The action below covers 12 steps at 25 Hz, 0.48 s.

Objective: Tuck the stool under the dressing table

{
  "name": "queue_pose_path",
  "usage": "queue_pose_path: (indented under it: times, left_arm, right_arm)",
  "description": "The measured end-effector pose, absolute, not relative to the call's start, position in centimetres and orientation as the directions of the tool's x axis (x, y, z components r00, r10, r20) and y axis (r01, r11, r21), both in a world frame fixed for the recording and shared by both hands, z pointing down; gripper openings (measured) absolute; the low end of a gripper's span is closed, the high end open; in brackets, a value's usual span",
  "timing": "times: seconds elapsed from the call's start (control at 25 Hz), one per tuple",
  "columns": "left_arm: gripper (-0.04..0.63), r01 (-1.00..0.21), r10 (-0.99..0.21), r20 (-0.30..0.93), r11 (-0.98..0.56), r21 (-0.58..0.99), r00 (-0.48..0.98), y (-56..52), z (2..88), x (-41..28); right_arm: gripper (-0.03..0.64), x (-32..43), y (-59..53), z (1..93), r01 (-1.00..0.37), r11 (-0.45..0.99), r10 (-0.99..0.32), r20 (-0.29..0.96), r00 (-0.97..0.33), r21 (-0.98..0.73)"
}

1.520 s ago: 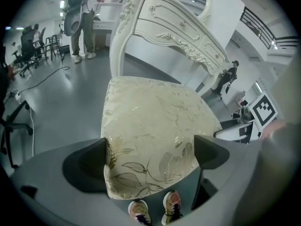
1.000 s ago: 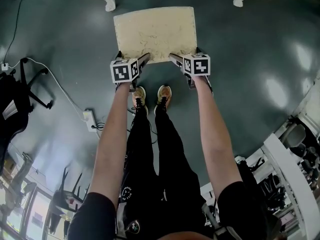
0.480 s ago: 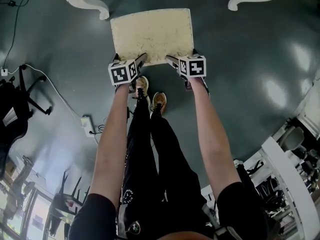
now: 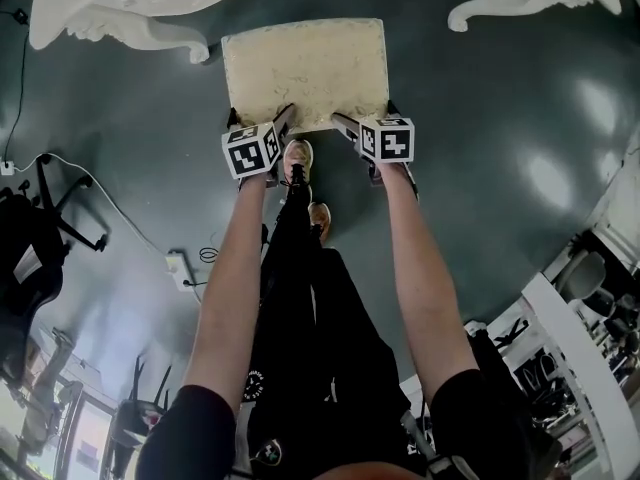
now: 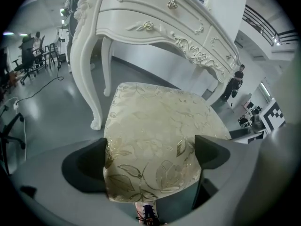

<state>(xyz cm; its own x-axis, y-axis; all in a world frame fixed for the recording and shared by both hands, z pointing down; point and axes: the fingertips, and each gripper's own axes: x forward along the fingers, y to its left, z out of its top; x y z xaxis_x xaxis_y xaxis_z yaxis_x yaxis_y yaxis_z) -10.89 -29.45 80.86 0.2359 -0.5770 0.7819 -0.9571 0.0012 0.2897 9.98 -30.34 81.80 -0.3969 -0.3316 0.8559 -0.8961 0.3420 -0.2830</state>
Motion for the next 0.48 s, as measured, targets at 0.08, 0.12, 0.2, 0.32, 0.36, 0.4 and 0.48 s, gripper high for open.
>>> queue_pose_path:
  times: [0.08,0.12,0.2,0.32,0.36,0.4,0.48]
  left_arm:
    - [0.563,-0.957,-0.578,0.780,-0.006,0.290,0.239,-30.6,80.9,-10.5]
    - [0.563,-0.957,-0.578,0.779,-0.010,0.290,0.242,-31.3,80.9,-10.4]
    - [0.563,-0.958,-0.582,0.776,-0.016,0.287,0.242,-32.7,80.9,-10.0]
    - [0.565,-0.961,-0.593,0.771,-0.019,0.276,0.233,-34.7,81.0,-9.6]
    - [0.565,-0.962,-0.597,0.768,-0.019,0.273,0.230,-35.4,81.0,-9.4]
    - [0.565,-0.962,-0.602,0.765,-0.019,0.271,0.227,-36.3,81.0,-9.2]
    - [0.566,-0.963,-0.615,0.757,-0.014,0.270,0.222,-38.1,81.1,-9.0]
  right_arm:
    - [0.600,10.3,-31.4,81.8,-0.899,0.335,-0.339,0.854,-0.395,-0.283]
    - [0.600,10.5,-32.0,81.9,-0.901,0.330,-0.344,0.853,-0.392,-0.282]
    - [0.600,10.9,-33.3,81.8,-0.905,0.322,-0.354,0.851,-0.387,-0.277]
    - [0.600,11.4,-35.1,81.8,-0.908,0.318,-0.376,0.842,-0.386,-0.274]
    - [0.600,11.6,-35.8,81.8,-0.908,0.319,-0.385,0.838,-0.387,-0.273]
    - [0.600,11.8,-36.7,81.8,-0.908,0.320,-0.394,0.833,-0.388,-0.271]
    - [0.600,12.1,-38.7,81.9,-0.906,0.329,-0.409,0.825,-0.391,-0.266]
